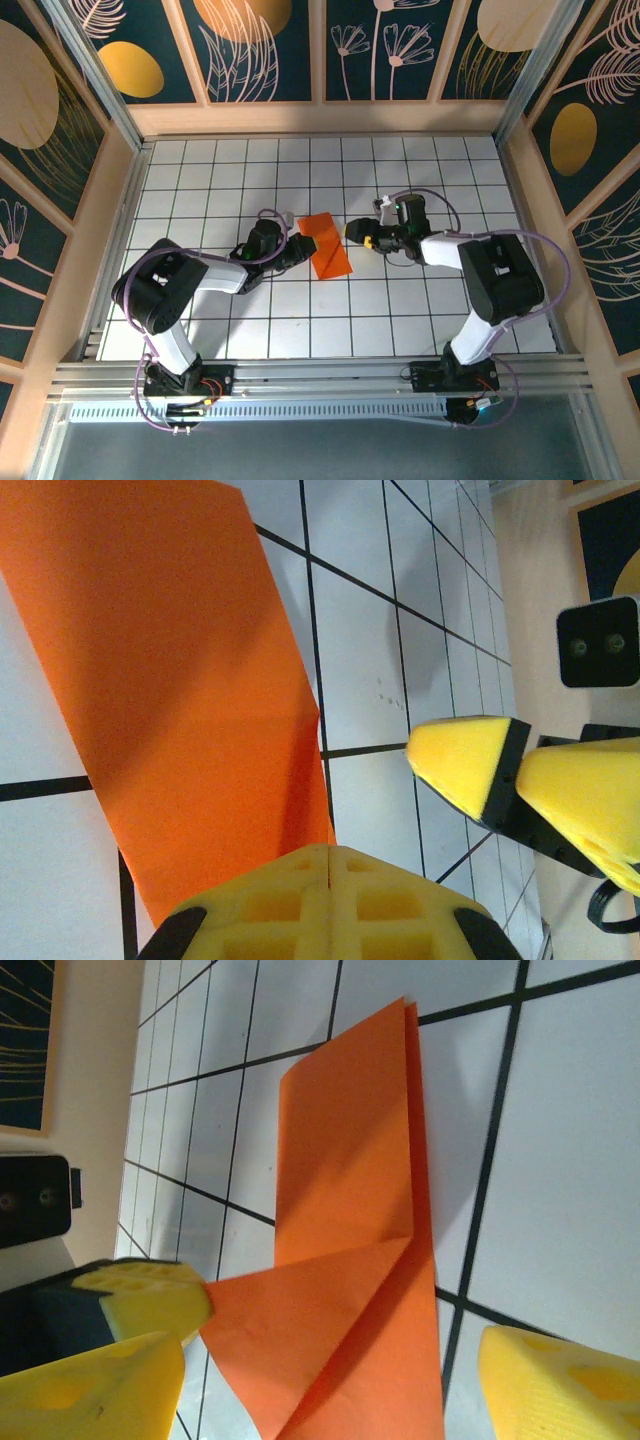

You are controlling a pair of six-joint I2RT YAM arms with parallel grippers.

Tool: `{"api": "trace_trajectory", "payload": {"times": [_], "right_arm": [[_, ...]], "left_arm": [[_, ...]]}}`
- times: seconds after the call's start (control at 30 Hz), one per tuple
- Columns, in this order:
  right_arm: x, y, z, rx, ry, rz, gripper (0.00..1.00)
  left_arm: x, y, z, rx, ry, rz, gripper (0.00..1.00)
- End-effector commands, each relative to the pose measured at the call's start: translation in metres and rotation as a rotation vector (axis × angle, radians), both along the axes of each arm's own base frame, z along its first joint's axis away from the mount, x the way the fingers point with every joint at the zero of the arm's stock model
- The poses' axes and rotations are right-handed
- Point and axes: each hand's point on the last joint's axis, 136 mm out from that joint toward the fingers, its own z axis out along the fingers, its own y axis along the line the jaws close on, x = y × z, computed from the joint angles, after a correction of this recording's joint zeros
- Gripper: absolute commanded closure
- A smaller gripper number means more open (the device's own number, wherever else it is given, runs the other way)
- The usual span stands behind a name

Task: Fold a paper plane with a square sheet of paper (fold left side to right side)
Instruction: Turn over the paper at the center of the table.

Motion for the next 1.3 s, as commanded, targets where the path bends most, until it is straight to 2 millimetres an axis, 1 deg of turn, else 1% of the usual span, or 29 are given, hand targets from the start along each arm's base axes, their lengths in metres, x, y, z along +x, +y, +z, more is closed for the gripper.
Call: {"api": "trace_trajectory", "payload": {"times": [0.0, 0.13, 0.27, 0.3, 0.5, 1.03, 1.27], "right_arm": [[0.015, 0.012, 0.007, 0.034, -0.028, -0.008, 0.22], [0.018, 0.021, 0.0, 0.027, 0.0, -0.003, 0.22], [0.016, 0.027, -0.006, 0.031, 0.033, -0.002, 0.22], [0.016, 0.027, -0.007, 0.037, 0.042, -0.009, 0.22], [0.016, 0.035, -0.009, 0.05, 0.083, -0.019, 0.22], [0.015, 0.057, -0.012, 0.093, 0.108, 0.013, 0.22], [0.016, 0.065, -0.01, 0.108, 0.108, 0.035, 0.25]], "left_arm": [[0.003, -0.001, 0.014, -0.035, -0.042, 0.014, 0.98], [0.002, 0.0, 0.013, -0.03, -0.041, 0.016, 0.98], [0.001, 0.001, 0.01, -0.021, -0.039, 0.017, 0.98], [0.001, 0.001, 0.022, -0.038, -0.062, 0.019, 0.98], [0.0, 0.003, 0.026, -0.046, -0.072, 0.027, 0.98], [-0.003, 0.0, 0.022, -0.046, -0.063, 0.019, 0.98], [-0.003, -0.001, 0.019, -0.045, -0.055, 0.017, 0.98]]}}
